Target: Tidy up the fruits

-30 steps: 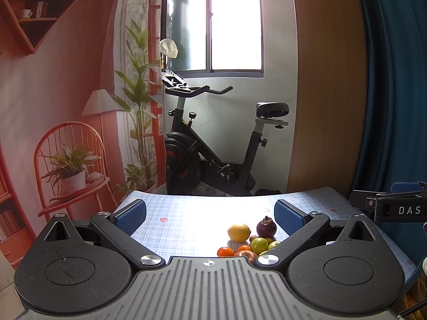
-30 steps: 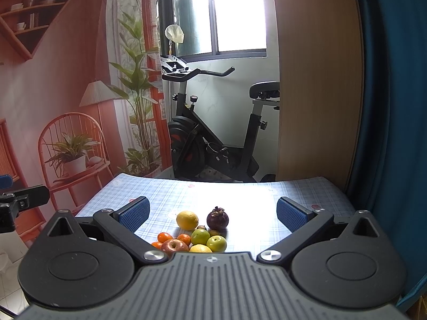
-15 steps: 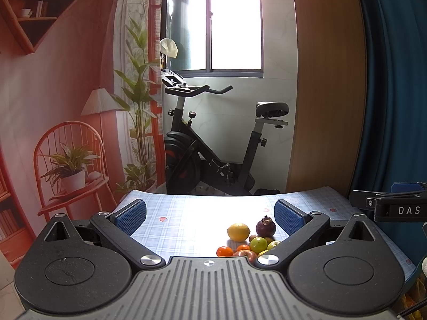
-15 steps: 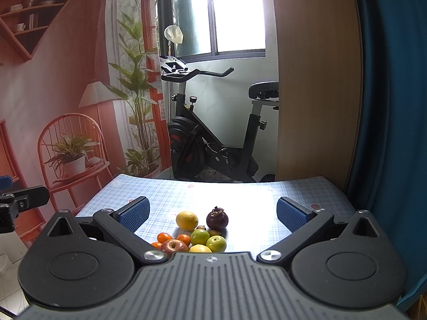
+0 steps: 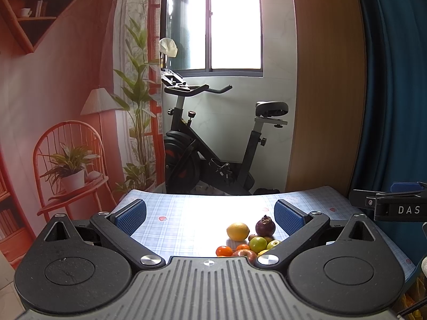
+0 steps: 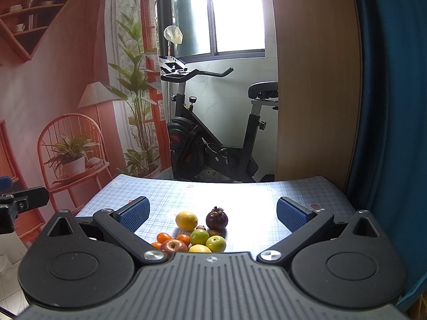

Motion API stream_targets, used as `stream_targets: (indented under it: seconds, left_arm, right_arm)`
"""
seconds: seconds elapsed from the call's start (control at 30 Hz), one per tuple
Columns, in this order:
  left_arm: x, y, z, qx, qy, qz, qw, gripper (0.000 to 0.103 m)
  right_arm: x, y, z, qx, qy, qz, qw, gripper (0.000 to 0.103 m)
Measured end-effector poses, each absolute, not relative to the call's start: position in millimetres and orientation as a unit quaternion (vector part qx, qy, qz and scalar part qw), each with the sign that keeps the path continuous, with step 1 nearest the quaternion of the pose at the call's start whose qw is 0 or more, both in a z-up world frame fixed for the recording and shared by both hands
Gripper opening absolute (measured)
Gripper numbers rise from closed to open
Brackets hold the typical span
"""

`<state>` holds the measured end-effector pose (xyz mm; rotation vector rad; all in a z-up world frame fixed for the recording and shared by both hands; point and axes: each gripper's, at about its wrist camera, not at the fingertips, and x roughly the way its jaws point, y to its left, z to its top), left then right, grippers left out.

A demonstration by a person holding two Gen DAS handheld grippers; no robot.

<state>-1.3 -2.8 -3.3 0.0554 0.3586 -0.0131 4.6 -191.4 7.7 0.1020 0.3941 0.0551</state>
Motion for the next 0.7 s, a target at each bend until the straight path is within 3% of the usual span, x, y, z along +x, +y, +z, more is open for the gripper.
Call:
stream_targets:
  seconds: [0.3,0.7]
  left_arm:
    - [43,23,-30,0.011,0.197,0.044,0.979,0.103]
    - [106,79,-103,-0.049,0.264,0.072,0.961,0.092]
  right_arm:
    - [48,-214,-37,0.065,0.185,0.050,0.979,0.103]
    - [119,-222,-130,0.098,0.221,0.070,0.968,0.103]
